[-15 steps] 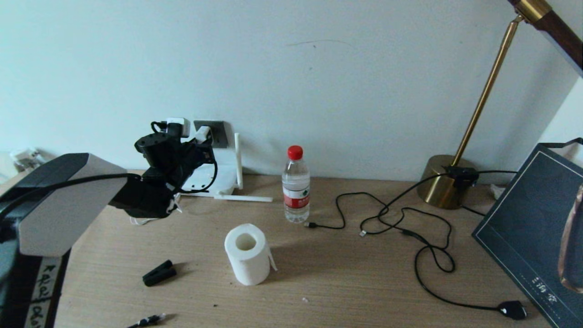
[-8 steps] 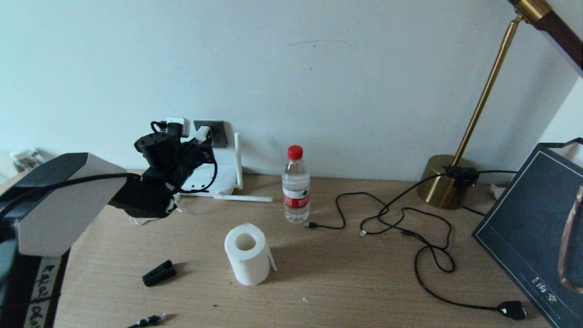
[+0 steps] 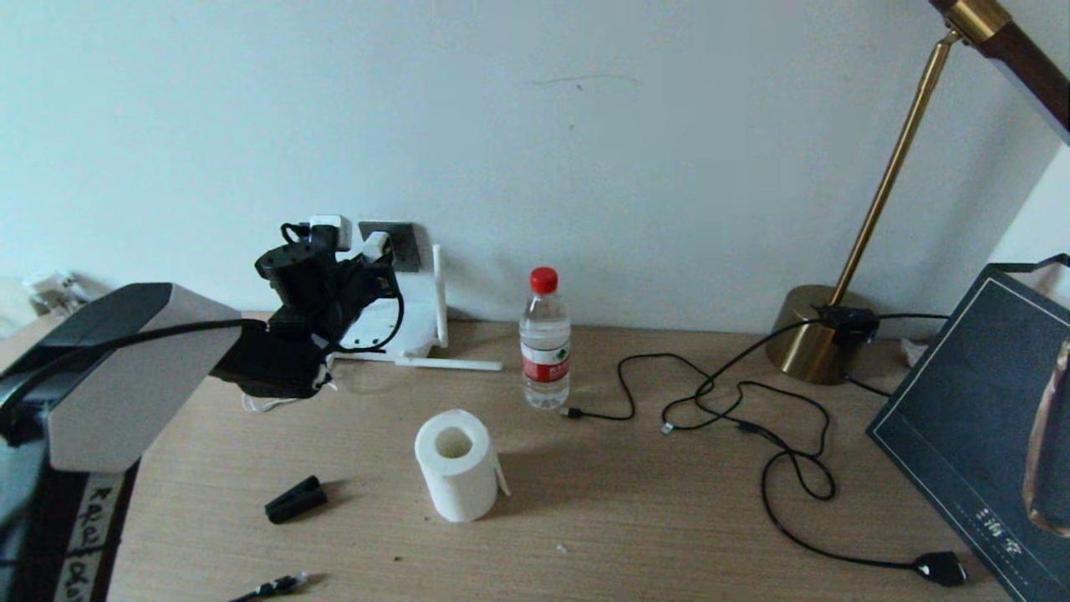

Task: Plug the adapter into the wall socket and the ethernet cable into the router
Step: Plug plug into socket

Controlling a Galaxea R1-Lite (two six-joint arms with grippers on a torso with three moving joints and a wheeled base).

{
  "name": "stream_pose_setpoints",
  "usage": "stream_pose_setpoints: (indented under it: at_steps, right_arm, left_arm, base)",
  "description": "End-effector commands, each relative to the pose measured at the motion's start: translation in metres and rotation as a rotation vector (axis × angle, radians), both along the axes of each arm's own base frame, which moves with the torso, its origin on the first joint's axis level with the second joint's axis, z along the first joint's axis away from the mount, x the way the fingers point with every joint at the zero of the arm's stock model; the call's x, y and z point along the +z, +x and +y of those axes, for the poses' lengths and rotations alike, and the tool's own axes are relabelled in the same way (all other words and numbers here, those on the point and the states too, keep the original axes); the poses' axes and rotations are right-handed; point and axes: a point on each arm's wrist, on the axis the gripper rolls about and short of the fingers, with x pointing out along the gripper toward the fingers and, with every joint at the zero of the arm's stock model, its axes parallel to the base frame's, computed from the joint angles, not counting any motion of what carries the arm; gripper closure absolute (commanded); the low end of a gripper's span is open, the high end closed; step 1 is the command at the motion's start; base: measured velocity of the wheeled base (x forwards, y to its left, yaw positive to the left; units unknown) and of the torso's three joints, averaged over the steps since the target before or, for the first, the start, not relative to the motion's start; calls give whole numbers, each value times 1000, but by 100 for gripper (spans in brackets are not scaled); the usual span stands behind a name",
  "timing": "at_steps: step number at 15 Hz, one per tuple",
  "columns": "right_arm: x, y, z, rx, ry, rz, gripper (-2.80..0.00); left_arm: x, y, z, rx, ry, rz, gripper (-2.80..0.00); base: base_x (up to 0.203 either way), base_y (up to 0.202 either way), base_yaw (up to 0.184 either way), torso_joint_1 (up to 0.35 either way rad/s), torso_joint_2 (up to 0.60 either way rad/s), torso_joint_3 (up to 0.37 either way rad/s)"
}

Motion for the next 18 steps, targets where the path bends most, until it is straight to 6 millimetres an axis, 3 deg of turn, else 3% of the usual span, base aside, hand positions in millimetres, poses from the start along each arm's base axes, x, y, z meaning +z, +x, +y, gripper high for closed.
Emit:
stream_pose_setpoints:
  at_steps: [1, 18]
  right_arm:
    - [0, 0, 0, 0, -1, 1, 0]
    - [0, 0, 0, 0, 0, 1, 0]
  left_arm:
    - [-4, 5, -1, -1, 0, -12, 0]
    - [-6, 12, -2, -4, -4, -40, 0]
  base:
    - [0, 0, 0, 0, 0, 0]
    - [0, 0, 0, 0, 0, 0]
